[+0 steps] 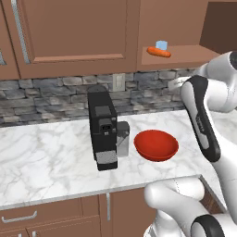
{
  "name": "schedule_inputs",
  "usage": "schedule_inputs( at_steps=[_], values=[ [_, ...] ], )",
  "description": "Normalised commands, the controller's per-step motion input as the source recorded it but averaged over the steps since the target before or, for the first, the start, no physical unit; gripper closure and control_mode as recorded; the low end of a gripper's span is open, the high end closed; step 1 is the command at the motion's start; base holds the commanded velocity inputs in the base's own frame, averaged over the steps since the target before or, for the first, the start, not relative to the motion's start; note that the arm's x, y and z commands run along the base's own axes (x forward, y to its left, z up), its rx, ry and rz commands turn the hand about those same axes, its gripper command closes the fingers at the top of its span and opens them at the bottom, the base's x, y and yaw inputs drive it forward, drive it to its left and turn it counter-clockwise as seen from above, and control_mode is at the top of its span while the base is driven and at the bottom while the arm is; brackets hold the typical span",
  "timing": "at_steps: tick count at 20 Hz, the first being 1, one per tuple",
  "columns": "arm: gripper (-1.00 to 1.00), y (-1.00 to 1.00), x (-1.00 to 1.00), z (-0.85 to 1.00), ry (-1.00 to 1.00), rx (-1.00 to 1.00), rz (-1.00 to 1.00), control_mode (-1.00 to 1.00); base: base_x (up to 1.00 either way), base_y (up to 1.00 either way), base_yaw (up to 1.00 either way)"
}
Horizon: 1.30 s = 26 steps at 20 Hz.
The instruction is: Pick the carrot from the cabinet and place it in the bowl. Then pick the bowl and place it in the sink. Then turn on the sink facuet.
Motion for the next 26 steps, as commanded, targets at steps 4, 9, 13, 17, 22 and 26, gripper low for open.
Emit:
schedule_inputs(
  at_steps=[4, 9, 13, 17, 22, 26],
  values=[
    [-1.00, -0.34, 0.15, 0.91, -0.13, 0.08, 0.00, -1.00, 0.00, 0.00, 0.00],
    [-1.00, -0.30, 0.14, 0.32, -0.04, 0.10, 0.00, -1.00, 0.00, 0.00, 0.00],
    [-1.00, -0.10, 0.33, 0.03, 0.00, 0.06, -0.02, -1.00, 0.00, 0.00, 0.00],
    [-1.00, 0.00, 0.47, 0.03, 0.15, 0.00, 0.00, -1.00, 0.00, 0.00, 0.00],
    [-1.00, -0.01, 0.45, 0.14, 0.03, 0.00, 0.00, -1.00, 0.00, 0.00, 0.00],
    [-1.00, 0.00, 0.35, 0.00, -0.11, -0.03, 0.00, -1.00, 0.00, 0.00, 0.00]
  ],
)
